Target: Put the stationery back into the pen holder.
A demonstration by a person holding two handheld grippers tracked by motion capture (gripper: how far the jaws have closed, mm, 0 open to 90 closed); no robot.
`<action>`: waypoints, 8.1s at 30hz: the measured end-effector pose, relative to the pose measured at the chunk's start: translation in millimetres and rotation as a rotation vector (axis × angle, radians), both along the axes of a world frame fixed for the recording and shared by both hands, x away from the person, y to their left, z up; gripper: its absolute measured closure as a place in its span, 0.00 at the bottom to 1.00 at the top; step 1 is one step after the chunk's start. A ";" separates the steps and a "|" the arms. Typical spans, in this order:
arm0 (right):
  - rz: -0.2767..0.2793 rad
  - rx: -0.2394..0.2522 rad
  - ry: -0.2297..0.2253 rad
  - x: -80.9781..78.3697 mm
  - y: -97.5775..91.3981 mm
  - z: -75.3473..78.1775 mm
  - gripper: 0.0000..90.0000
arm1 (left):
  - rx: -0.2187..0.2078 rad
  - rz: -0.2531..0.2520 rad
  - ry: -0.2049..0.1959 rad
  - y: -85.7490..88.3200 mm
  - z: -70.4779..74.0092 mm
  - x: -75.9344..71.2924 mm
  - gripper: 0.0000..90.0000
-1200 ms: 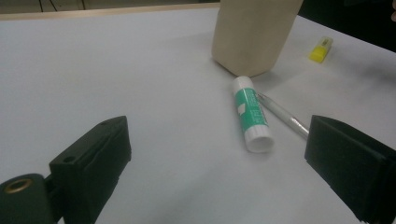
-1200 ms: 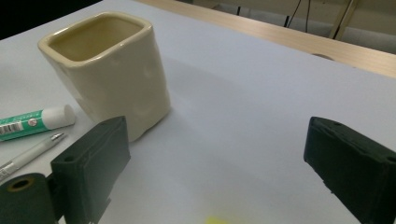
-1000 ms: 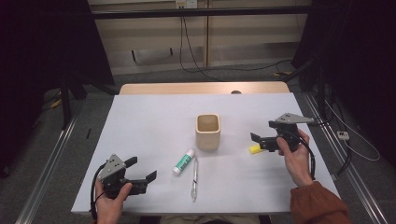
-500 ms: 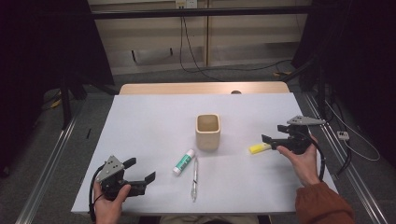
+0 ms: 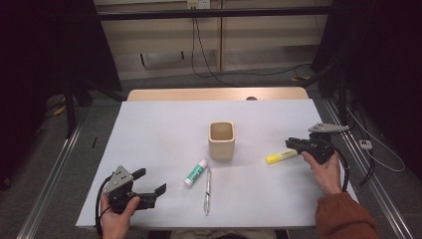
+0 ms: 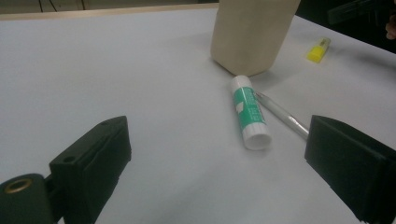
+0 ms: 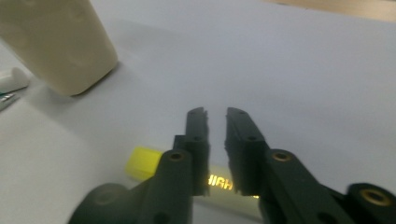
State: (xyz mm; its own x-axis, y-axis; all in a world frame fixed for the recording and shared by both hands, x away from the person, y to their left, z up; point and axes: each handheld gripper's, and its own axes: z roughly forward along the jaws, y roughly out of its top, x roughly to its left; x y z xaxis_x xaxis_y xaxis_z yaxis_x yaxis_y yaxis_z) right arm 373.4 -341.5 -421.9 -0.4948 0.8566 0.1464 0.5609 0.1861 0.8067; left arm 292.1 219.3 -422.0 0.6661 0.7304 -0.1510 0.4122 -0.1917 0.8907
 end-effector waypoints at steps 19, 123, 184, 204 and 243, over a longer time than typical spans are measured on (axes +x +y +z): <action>-0.026 -0.168 0.126 21.4 -6.6 -9.5 1.00 | 0.008 -0.004 -0.004 -2.5 -0.1 -0.6 0.08; 0.098 -0.144 0.200 0.2 7.8 -4.3 0.16 | 0.010 -0.013 0.004 -2.1 0.3 0.2 0.08; 0.572 -0.415 0.245 26.8 55.4 -11.3 0.36 | 0.018 -0.014 0.007 -2.5 -0.7 0.7 0.08; 0.567 -0.452 0.263 27.0 55.9 -11.3 0.72 | 0.018 -0.017 0.006 -2.7 -0.6 0.7 0.08; 0.451 -0.327 0.207 22.1 43.4 7.6 0.75 | 0.018 -0.017 0.006 -2.2 -0.3 0.7 0.08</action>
State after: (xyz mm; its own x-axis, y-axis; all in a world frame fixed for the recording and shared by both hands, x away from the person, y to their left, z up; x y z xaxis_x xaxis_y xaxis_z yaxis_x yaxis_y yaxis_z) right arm 395.4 -298.1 -414.3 -0.8096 0.5854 0.0423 0.5082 0.6631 0.5496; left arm 292.8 217.1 -422.3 0.6779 0.7213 -0.1420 0.4136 -0.2145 0.8848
